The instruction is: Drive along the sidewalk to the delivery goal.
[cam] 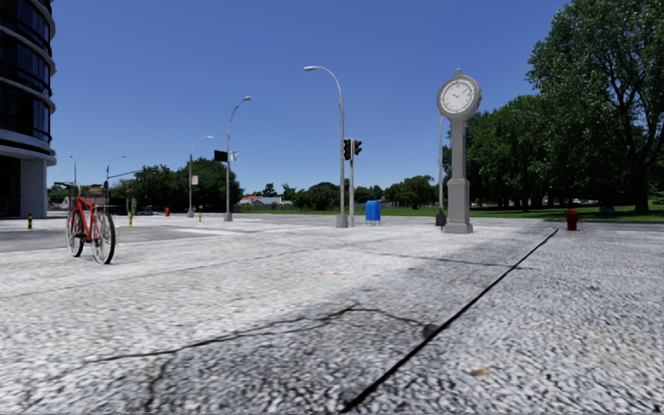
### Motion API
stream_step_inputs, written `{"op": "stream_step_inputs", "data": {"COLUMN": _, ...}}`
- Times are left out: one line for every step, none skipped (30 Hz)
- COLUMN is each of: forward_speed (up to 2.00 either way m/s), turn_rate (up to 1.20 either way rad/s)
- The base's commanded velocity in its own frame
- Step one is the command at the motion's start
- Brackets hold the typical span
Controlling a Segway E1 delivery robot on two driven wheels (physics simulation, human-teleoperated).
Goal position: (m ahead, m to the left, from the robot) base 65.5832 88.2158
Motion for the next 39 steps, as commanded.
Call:
{"op": "stream_step_inputs", "data": {"forward_speed": 1.93, "turn_rate": 0.0}}
{"op": "stream_step_inputs", "data": {"forward_speed": 1.93, "turn_rate": 0.0}}
{"op": "stream_step_inputs", "data": {"forward_speed": 1.93, "turn_rate": 0.0}}
{"op": "stream_step_inputs", "data": {"forward_speed": 1.93, "turn_rate": 0.0}}
{"op": "stream_step_inputs", "data": {"forward_speed": 1.93, "turn_rate": 0.0}}
{"op": "stream_step_inputs", "data": {"forward_speed": 1.93, "turn_rate": 0.0}}
{"op": "stream_step_inputs", "data": {"forward_speed": 1.93, "turn_rate": 0.0}}
{"op": "stream_step_inputs", "data": {"forward_speed": 1.93, "turn_rate": 0.0}}
{"op": "stream_step_inputs", "data": {"forward_speed": 1.93, "turn_rate": -0.64}}
{"op": "stream_step_inputs", "data": {"forward_speed": 1.93, "turn_rate": -0.64}}
{"op": "stream_step_inputs", "data": {"forward_speed": 1.93, "turn_rate": -1.2}}
{"op": "stream_step_inputs", "data": {"forward_speed": 1.93, "turn_rate": -1.2}}
{"op": "stream_step_inputs", "data": {"forward_speed": 1.93, "turn_rate": -1.2}}
{"op": "stream_step_inputs", "data": {"forward_speed": 1.93, "turn_rate": -1.2}}
{"op": "stream_step_inputs", "data": {"forward_speed": 1.93, "turn_rate": -1.2}}
{"op": "stream_step_inputs", "data": {"forward_speed": 1.93, "turn_rate": -1.2}}
{"op": "stream_step_inputs", "data": {"forward_speed": 1.93, "turn_rate": -1.12}}
{"op": "stream_step_inputs", "data": {"forward_speed": 1.93, "turn_rate": -0.05}}
{"op": "stream_step_inputs", "data": {"forward_speed": 1.93, "turn_rate": 0.0}}
{"op": "stream_step_inputs", "data": {"forward_speed": 1.93, "turn_rate": 0.0}}
{"op": "stream_step_inputs", "data": {"forward_speed": 1.93, "turn_rate": 0.0}}
{"op": "stream_step_inputs", "data": {"forward_speed": 1.93, "turn_rate": 0.0}}
{"op": "stream_step_inputs", "data": {"forward_speed": 1.93, "turn_rate": 0.0}}
{"op": "stream_step_inputs", "data": {"forward_speed": 1.93, "turn_rate": 0.0}}
{"op": "stream_step_inputs", "data": {"forward_speed": 1.93, "turn_rate": 0.0}}
{"op": "stream_step_inputs", "data": {"forward_speed": 1.93, "turn_rate": 0.0}}
{"op": "stream_step_inputs", "data": {"forward_speed": 1.93, "turn_rate": 0.0}}
{"op": "stream_step_inputs", "data": {"forward_speed": 1.93, "turn_rate": 0.0}}
{"op": "stream_step_inputs", "data": {"forward_speed": 1.93, "turn_rate": 0.0}}
{"op": "stream_step_inputs", "data": {"forward_speed": 1.93, "turn_rate": 0.0}}
{"op": "stream_step_inputs", "data": {"forward_speed": 1.93, "turn_rate": 0.0}}
{"op": "stream_step_inputs", "data": {"forward_speed": 1.93, "turn_rate": 0.0}}
{"op": "stream_step_inputs", "data": {"forward_speed": 1.93, "turn_rate": 0.0}}
{"op": "stream_step_inputs", "data": {"forward_speed": 1.93, "turn_rate": 0.0}}
{"op": "stream_step_inputs", "data": {"forward_speed": 1.93, "turn_rate": 0.0}}
{"op": "stream_step_inputs", "data": {"forward_speed": 1.93, "turn_rate": 0.0}}
{"op": "stream_step_inputs", "data": {"forward_speed": 1.93, "turn_rate": 0.0}}
{"op": "stream_step_inputs", "data": {"forward_speed": 1.93, "turn_rate": 0.0}}
{"op": "stream_step_inputs", "data": {"forward_speed": 1.93, "turn_rate": 0.0}}
